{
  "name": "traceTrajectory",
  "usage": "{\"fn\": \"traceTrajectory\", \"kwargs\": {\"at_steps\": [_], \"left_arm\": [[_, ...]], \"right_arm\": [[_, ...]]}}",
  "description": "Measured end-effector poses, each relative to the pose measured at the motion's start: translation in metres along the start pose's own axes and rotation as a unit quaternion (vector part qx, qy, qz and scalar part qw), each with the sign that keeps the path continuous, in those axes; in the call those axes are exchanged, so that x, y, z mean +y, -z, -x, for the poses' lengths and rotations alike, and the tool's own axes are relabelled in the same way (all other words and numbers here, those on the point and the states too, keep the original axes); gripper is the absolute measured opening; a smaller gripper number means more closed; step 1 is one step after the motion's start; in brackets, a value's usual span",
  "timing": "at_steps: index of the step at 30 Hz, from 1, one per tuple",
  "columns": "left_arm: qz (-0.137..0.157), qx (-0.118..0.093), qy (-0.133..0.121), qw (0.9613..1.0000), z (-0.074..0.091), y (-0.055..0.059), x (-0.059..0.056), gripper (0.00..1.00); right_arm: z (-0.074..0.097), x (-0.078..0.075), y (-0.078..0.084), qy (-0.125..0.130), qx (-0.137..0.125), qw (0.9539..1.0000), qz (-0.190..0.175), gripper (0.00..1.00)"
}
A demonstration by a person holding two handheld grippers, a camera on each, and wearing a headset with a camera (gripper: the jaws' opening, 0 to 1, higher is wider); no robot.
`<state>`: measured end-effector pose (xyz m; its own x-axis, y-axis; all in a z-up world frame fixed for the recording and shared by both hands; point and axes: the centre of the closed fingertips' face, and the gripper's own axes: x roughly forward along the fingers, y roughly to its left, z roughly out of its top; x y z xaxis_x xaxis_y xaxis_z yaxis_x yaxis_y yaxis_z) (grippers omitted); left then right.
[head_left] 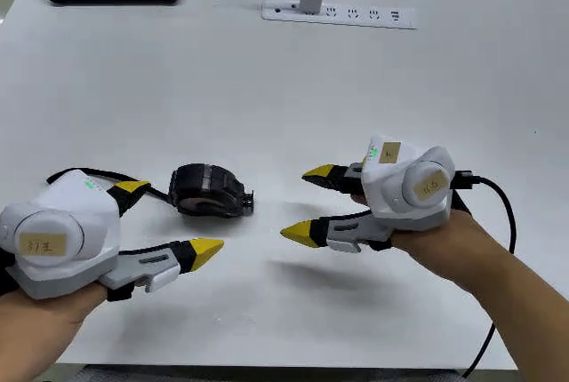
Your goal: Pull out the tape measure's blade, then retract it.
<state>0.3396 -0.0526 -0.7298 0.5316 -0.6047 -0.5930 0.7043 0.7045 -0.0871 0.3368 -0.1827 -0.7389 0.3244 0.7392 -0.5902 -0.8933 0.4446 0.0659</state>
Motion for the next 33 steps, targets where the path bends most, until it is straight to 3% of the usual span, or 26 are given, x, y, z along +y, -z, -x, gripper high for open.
{"fn": "traceTrajectory", "kwargs": {"at_steps": [8, 25, 27, 33], "left_arm": [[-0.01, 0.011, 0.006, 0.9999, 0.009, 0.007, 0.0, 0.76], [-0.031, 0.03, 0.032, 0.9986, 0.017, 0.018, 0.0, 0.77], [-0.034, 0.036, 0.047, 0.9977, 0.019, 0.021, -0.005, 0.79], [-0.044, 0.041, 0.054, 0.9967, 0.023, 0.024, -0.009, 0.8]], "right_arm": [[0.014, -0.004, 0.006, 0.02, 0.002, 0.9998, -0.01, 0.52], [0.031, 0.004, 0.016, 0.039, 0.011, 0.9991, -0.014, 0.57], [0.033, 0.006, 0.016, 0.041, 0.009, 0.999, -0.017, 0.57], [0.04, 0.01, 0.021, 0.046, 0.01, 0.9987, -0.022, 0.59]]}}
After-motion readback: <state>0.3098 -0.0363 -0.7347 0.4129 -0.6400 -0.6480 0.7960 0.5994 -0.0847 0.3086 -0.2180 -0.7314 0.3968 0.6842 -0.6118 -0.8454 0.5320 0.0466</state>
